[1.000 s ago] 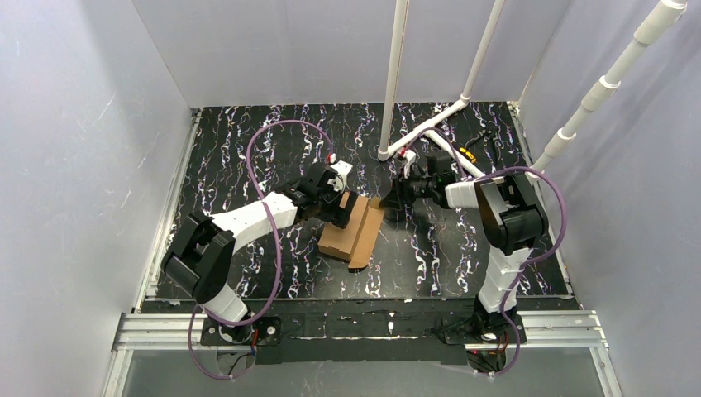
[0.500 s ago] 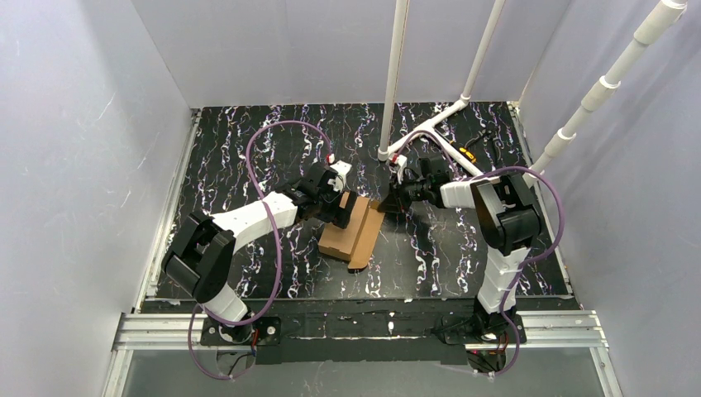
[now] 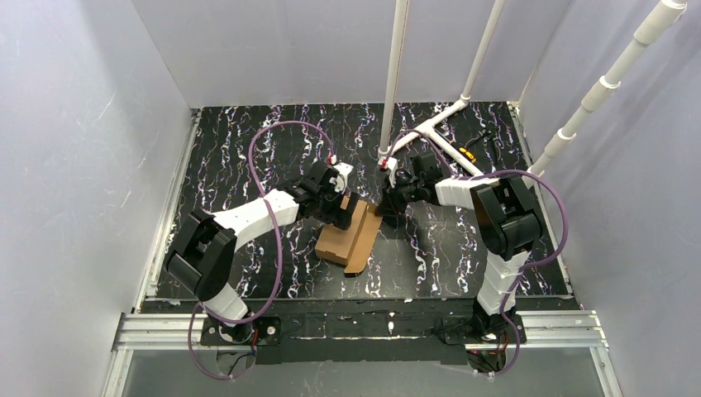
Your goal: Fold the paper box
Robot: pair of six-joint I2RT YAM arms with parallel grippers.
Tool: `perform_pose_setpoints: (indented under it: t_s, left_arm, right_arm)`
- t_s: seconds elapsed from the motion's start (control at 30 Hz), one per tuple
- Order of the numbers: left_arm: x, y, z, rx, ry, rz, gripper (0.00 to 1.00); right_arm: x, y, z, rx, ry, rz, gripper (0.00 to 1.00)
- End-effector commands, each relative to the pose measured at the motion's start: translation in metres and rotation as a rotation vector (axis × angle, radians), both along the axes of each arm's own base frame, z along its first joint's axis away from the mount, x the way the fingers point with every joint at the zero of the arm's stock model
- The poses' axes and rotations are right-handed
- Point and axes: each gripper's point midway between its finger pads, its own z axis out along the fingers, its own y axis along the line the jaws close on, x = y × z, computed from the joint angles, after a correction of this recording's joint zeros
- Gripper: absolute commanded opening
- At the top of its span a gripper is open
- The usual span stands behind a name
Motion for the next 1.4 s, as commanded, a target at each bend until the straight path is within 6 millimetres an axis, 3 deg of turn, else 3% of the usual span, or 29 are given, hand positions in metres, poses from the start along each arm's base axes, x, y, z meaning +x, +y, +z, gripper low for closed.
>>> perform_pose_setpoints:
  t_s: [0.0, 0.1, 0.2, 0.43, 0.5, 0.53, 0.6, 0.67, 0.7, 0.73, 0.77, 0.8, 1.0, 1.13, 1.37]
  left_arm:
    - [-0.003, 0.000, 0.007, 0.004, 0.024, 0.007, 0.86]
    - [0.000, 0.001, 0.022, -0.012, 0.000, 0.039, 0.89]
    - [0.008, 0.001, 0.049, -0.064, -0.050, 0.083, 0.96]
    - [0.012, 0.013, 0.108, -0.210, -0.107, 0.160, 0.98]
    - [-0.004, 0.035, 0.121, -0.311, -0.094, 0.237, 0.98]
    - [-0.028, 0.049, 0.131, -0.408, -0.073, 0.245, 0.98]
    - [-0.052, 0.064, 0.120, -0.417, -0.070, 0.264, 0.99]
    - [-0.076, 0.077, 0.089, -0.447, -0.043, 0.321, 0.94]
    - [-0.080, 0.082, 0.078, -0.457, -0.034, 0.367, 0.89]
    - [-0.080, 0.088, 0.065, -0.446, -0.017, 0.430, 0.83]
    - [-0.075, 0.091, 0.053, -0.423, 0.000, 0.472, 0.77]
    - [-0.068, 0.093, 0.039, -0.379, 0.027, 0.499, 0.67]
    - [-0.048, 0.099, -0.004, -0.262, 0.091, 0.576, 0.38]
    - [-0.040, 0.089, -0.020, -0.263, 0.146, 0.567, 0.25]
    - [-0.032, 0.047, -0.026, -0.405, 0.255, 0.443, 0.20]
  right_arm:
    - [0.004, -0.007, 0.024, -0.072, -0.078, 0.053, 0.34]
    - [0.001, -0.018, 0.031, -0.131, -0.120, 0.084, 0.51]
    - [-0.007, -0.028, 0.039, -0.175, -0.159, 0.117, 0.64]
    - [-0.040, -0.061, 0.063, -0.297, -0.250, 0.221, 0.78]
    - [-0.060, -0.071, 0.082, -0.312, -0.289, 0.275, 0.81]
    - [-0.082, -0.071, 0.095, -0.260, -0.311, 0.355, 0.83]
    - [-0.106, -0.067, 0.100, -0.182, -0.337, 0.443, 0.87]
    - [-0.135, -0.058, 0.099, -0.054, -0.362, 0.526, 0.95]
    - [-0.135, -0.052, 0.096, -0.037, -0.364, 0.520, 0.93]
    - [-0.123, -0.041, 0.090, -0.054, -0.346, 0.448, 0.82]
    - [-0.106, -0.024, 0.089, -0.049, -0.349, 0.357, 0.64]
    - [-0.094, -0.010, 0.074, -0.065, -0.332, 0.277, 0.41]
    - [-0.066, 0.025, 0.054, -0.050, -0.263, 0.093, 0.02]
    - [-0.050, 0.041, 0.038, -0.076, -0.191, 0.006, 0.01]
    - [-0.017, 0.055, 0.038, -0.062, -0.175, -0.147, 0.01]
